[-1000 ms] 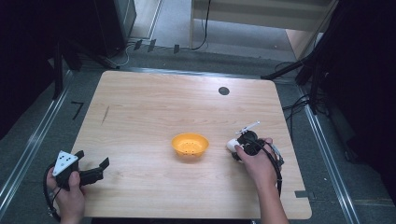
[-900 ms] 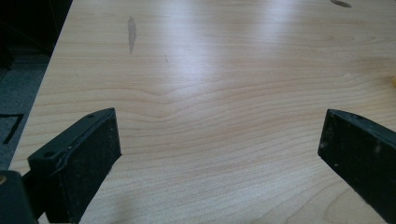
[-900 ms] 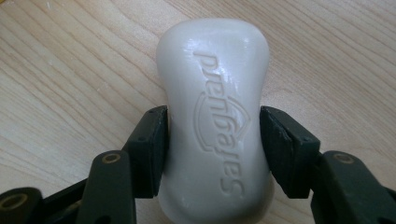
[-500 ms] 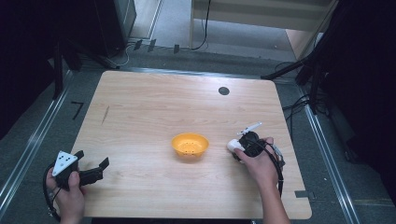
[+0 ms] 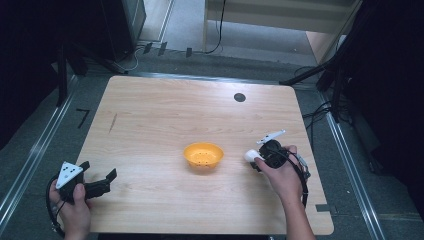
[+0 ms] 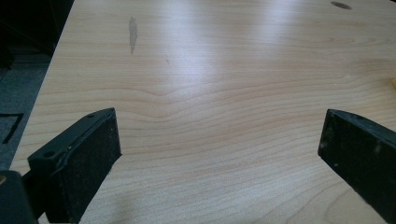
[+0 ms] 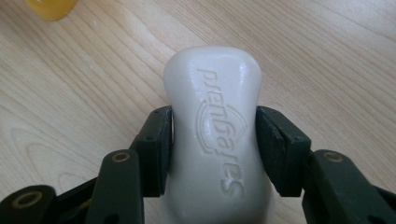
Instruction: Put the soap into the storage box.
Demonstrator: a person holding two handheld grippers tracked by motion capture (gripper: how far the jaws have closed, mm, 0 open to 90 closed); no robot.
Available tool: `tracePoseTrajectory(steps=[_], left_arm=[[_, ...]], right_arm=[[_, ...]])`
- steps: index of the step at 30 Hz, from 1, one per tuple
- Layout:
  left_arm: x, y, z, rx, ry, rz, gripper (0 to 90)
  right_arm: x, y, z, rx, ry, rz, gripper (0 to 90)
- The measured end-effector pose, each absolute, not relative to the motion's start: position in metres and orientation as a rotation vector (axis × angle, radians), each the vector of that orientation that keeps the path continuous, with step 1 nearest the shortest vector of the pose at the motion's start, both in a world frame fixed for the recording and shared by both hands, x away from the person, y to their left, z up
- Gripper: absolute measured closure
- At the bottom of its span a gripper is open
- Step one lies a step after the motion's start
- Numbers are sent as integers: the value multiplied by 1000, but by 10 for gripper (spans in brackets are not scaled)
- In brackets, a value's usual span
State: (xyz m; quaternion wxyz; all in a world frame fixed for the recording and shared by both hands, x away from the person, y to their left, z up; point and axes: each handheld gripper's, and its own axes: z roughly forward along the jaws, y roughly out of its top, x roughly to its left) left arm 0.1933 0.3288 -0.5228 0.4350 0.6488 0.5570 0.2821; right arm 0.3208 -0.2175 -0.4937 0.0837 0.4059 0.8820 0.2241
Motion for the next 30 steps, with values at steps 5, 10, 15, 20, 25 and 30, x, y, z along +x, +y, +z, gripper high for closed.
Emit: tracePoseTrajectory(steps=[5, 10, 15, 20, 25, 30], left_arm=[[193, 329, -523, 1616, 1388, 703, 0], [193, 329, -523, 1616, 1387, 705, 0], [193, 329, -523, 1618, 1385, 705, 0], [193, 329, -523, 1614, 1387, 702, 0], [193, 329, -523, 1614, 1387, 700, 0], [194, 329, -523, 1614, 1387, 700, 0]], right_arm=[[320, -218, -487, 1188, 2637, 686, 500], [322, -219, -477, 1156, 2649, 723, 499], [321, -214, -469, 1102, 2665, 728, 499], [318, -210, -465, 1069, 2671, 738, 500], [319, -205, -458, 1045, 2674, 753, 500], [321, -200, -450, 1001, 2674, 771, 500]])
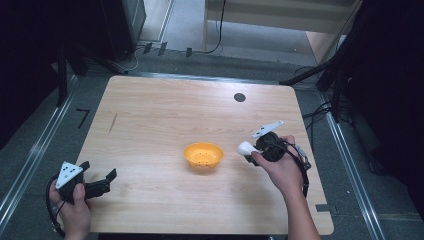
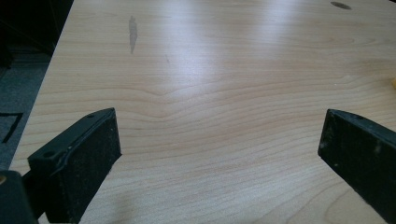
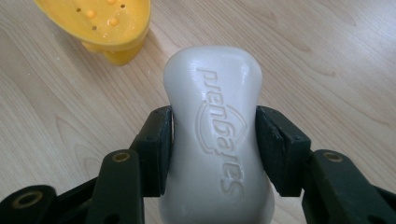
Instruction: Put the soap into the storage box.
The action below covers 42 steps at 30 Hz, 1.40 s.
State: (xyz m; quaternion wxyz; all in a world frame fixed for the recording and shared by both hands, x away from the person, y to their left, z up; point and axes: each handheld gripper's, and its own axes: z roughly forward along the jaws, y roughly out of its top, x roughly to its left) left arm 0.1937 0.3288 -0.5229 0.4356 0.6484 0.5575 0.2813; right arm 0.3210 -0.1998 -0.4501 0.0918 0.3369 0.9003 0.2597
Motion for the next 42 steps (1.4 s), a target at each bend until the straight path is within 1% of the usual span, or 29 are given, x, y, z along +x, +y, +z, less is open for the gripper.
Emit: tracePoseTrajectory(steps=[17, 42], left_arm=[[194, 329, -523, 1614, 1387, 698, 0], [194, 329, -523, 1613, 1385, 696, 0]], right_arm=[[331, -172, -441, 840, 2739, 789, 500], [344, -117, -444, 549, 2870, 778, 500]])
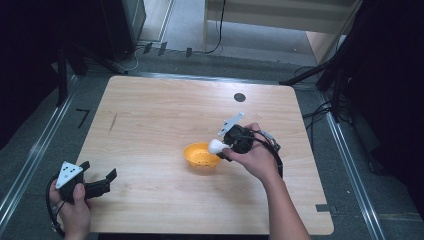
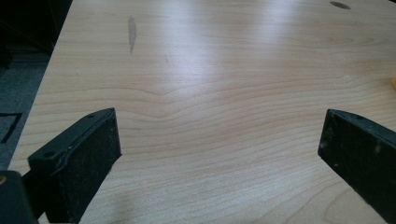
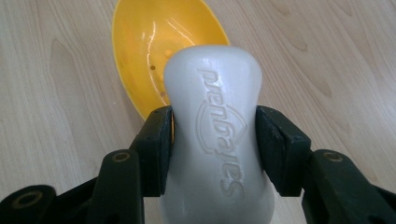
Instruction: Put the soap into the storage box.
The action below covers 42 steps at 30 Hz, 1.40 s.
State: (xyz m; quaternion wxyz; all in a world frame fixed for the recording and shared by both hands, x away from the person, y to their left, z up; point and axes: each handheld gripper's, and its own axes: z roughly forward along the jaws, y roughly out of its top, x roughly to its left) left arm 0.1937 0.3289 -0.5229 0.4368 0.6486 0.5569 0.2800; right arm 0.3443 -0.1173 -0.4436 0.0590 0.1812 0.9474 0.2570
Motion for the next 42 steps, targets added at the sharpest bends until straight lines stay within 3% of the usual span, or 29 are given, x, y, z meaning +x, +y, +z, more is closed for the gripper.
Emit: tracePoseTrajectory(steps=[42], left_arm=[[194, 329, -523, 1618, 1384, 695, 0]], right_arm=[[356, -60, -471, 316, 2977, 703, 493]])
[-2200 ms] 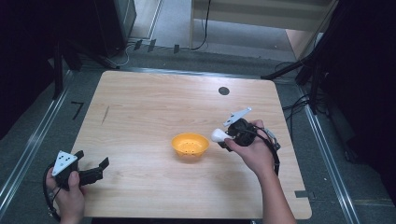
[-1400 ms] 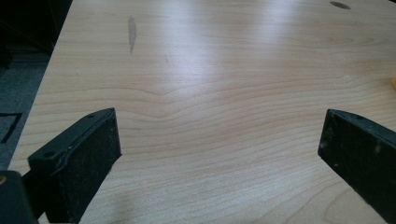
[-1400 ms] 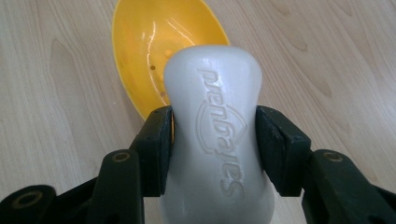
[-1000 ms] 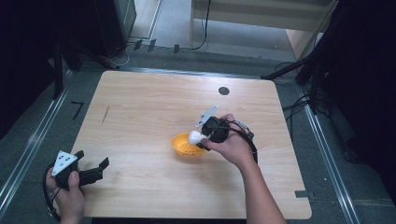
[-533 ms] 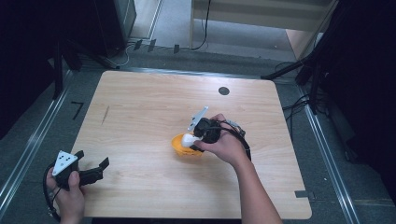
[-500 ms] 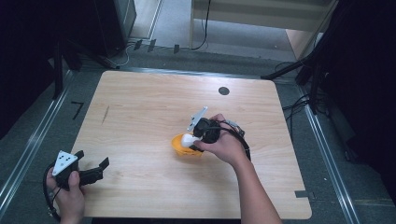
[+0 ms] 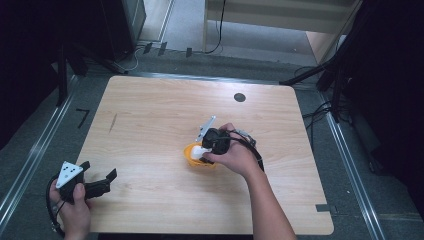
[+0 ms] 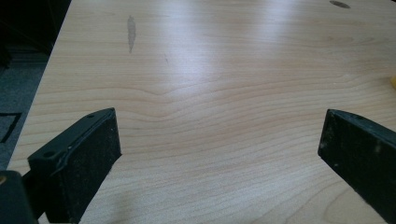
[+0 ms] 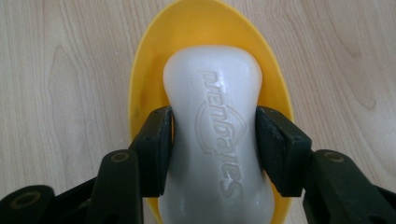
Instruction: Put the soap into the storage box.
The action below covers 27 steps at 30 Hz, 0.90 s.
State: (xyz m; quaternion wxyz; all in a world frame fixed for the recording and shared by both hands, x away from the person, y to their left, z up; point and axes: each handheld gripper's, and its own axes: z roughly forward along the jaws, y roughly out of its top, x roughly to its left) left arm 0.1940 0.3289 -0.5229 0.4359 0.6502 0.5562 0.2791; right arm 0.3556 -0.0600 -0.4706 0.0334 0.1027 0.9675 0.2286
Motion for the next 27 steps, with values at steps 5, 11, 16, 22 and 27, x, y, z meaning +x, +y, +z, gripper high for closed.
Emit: tracePoseTrajectory(steps=[5, 11, 16, 22, 27], left_arm=[[194, 329, -523, 1619, 1385, 694, 0], [194, 329, -523, 1622, 1388, 696, 0], [194, 329, -523, 1622, 1389, 696, 0], [194, 329, -523, 1623, 1388, 699, 0], [194, 328, -523, 1625, 1384, 700, 0]], right_arm=[[357, -63, -467, 414, 2979, 777, 370], [356, -75, -461, 469, 2945, 824, 351], [354, -95, -457, 573, 2891, 864, 326], [348, -120, -463, 695, 2836, 880, 233], [342, -139, -465, 785, 2783, 917, 164]])
